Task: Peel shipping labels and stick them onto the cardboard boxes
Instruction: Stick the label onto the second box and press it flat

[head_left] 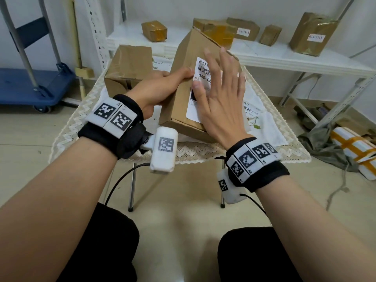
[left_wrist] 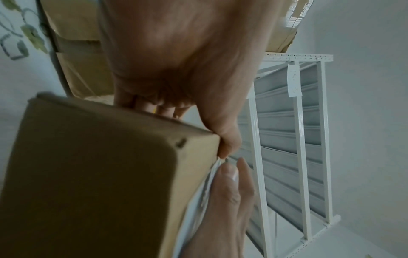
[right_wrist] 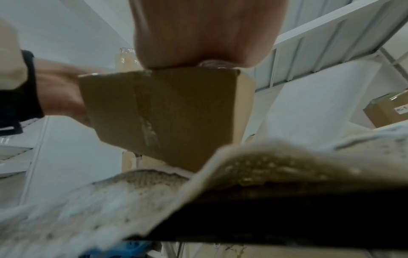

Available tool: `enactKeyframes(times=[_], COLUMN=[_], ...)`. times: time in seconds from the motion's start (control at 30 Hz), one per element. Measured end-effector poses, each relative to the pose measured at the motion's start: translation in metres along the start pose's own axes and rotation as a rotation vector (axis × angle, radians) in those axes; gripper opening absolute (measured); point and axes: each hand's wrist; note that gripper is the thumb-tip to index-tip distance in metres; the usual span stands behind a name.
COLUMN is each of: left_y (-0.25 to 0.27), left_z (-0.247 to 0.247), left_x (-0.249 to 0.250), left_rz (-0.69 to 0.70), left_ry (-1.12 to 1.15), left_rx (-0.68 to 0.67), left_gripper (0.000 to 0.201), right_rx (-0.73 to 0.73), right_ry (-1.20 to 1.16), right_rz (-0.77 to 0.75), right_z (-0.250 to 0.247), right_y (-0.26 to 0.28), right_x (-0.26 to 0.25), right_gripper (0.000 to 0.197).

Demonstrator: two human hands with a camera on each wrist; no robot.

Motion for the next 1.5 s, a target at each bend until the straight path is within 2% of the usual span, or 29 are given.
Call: enactKeyframes(times=[0.1,0.23,0.4,0.57,0.7,0.83,0.97,1.07,1.23,1.5], left_y=[0.001,0.000,0.001,0.001,0.001,0.002,0.001,0.000,0.002,0.006], left_z=[0.000,0.001,0.012,0.020,0.019,0.017,0.016,0.019,0.027,0.026], left_x=[0.003,0.010,0.012,0.009,0.007,0.004,0.003,0.003,0.005,0.009], left_rz=[0.033,0.076,0.155,0.233,0.221,0.198,0.183,0.204,0.219,0.236], left_ry=[0.042,0.100,0.060,0.047,0.046,0.045,-0.012,-0.028,-0.037,-0.047], left_rx=[0.063,0.127,0.131,0.166,0.229,0.267,0.250,0.222,0.215,0.273], left_gripper=[0.047,0.050,0.054,0.055,0.060,0.057,0.056,0.055,0.069,0.065], right_rx=[-0.010,0.106,0.222,0.195,0.182,0.166,0.119,0.161,0.295,0.231], right_ry=[-0.022,-0.084,-0.087,-0.082,-0.086,-0.103,-0.116,-0.126,-0.133,-0.107], right_rz=[-0.022,0.040,0.133,0.133,0.097,0.066,0.027,0.029,0.131,0.107], right_z=[-0.004,-0.018,-0.024,-0.016,-0.009,-0.006,-0.006,-0.010,-0.018,-0.008], right_y=[-0.003,-0.018,-0.029,-0.024,-0.019,-0.016,-0.012,-0.015,-0.027,-0.019], right_x=[-0.002,0.002,0.000,-0.003,-0.011,-0.016,-0.023,-0.024,-0.009,-0.010], right_gripper=[0.067,0.066,0.061,0.063,0.064,0.063,0.065,0.064,0.057,0.060])
Point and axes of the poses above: each hand's wrist, its own y-axis away from the middle knuckle, its own z-axis out of the palm, x = y × z, and after that the axes turned 1 degree about y, right-handed
